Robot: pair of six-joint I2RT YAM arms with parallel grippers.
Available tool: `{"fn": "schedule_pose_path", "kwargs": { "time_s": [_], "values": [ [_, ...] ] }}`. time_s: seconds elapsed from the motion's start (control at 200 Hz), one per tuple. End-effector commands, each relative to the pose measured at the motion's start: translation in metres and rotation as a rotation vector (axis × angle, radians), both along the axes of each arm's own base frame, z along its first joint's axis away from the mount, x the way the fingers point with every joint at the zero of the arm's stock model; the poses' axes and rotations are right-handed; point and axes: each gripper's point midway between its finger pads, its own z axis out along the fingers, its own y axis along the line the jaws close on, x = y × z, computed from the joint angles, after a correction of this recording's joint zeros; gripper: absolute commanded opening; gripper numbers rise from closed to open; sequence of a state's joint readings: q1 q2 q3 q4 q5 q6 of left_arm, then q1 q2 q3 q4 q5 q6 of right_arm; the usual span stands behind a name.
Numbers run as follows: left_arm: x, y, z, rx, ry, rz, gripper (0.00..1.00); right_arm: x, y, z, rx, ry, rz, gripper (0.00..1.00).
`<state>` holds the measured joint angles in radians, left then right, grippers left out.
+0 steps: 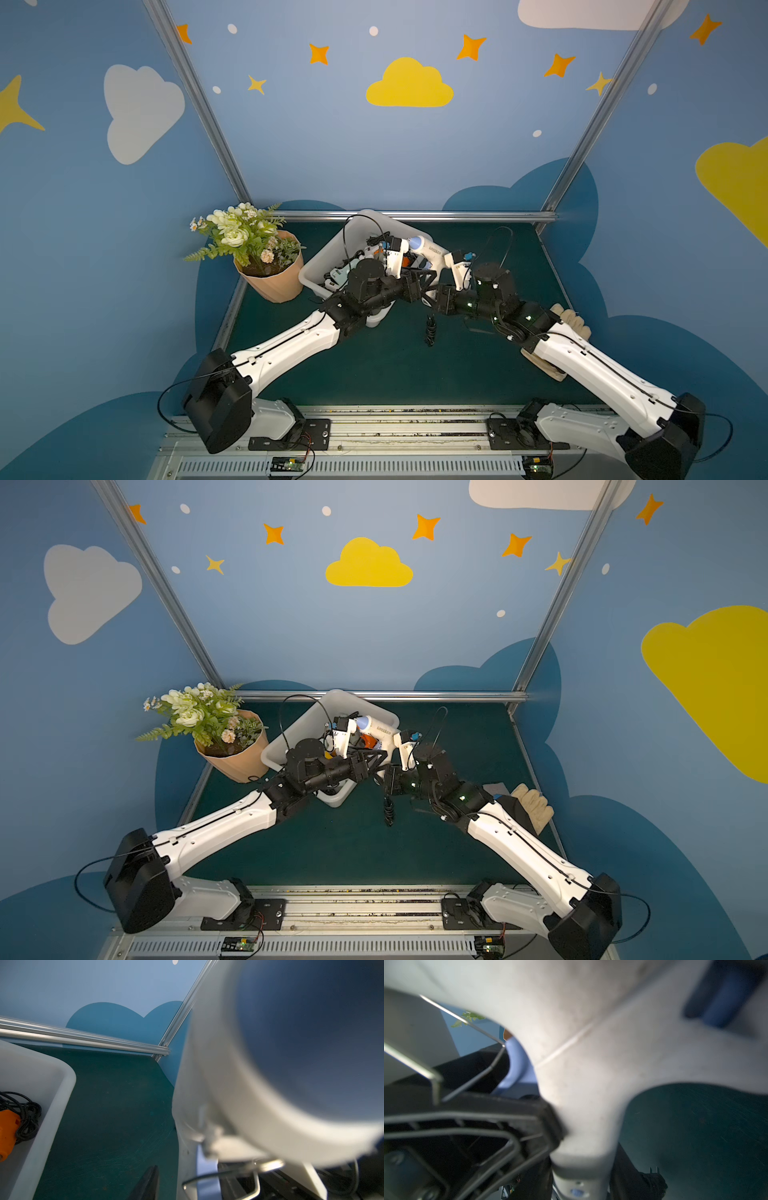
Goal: Put the hot melt glue gun into the storage box
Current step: Pick up the hot melt adhesive gun from the center of the board.
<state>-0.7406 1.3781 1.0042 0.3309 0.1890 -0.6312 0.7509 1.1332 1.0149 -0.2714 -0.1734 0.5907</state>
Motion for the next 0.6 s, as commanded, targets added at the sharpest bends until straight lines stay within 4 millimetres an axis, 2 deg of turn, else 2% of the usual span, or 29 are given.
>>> {"fn": "schedule_pose_path", "kwargs": {
  "time_s": [0.0,0.075,0.17,0.26,0.461,0.596],
  "values": [
    [-0.001,-0.008,0.01,-0.034,-0.005,-0.051,0.51,-0.006,0.018,0.037,0.049,-0.119,0.085,0.0],
    [-0.005,-0.009,0.01,-0.039,0.001,-0.072,0.61,-0.004,0.018,0.035,0.043,-0.118,0.073,0.0],
    [-0.006,-0.008,0.008,-0.037,0.008,-0.074,0.62,-0.003,0.018,0.036,0.052,-0.124,0.067,0.0],
    [-0.005,-0.006,0.002,-0.031,0.02,-0.063,0.59,-0.004,0.019,0.041,0.068,-0.131,0.072,0.0],
    [-0.003,-0.009,-0.009,-0.062,0.06,-0.071,0.43,-0.003,0.018,0.052,0.108,-0.146,0.047,0.0],
    [-0.005,-0.011,-0.011,-0.093,0.074,-0.088,0.27,0.002,0.013,0.057,0.127,-0.166,0.006,0.0]
  ]
}}
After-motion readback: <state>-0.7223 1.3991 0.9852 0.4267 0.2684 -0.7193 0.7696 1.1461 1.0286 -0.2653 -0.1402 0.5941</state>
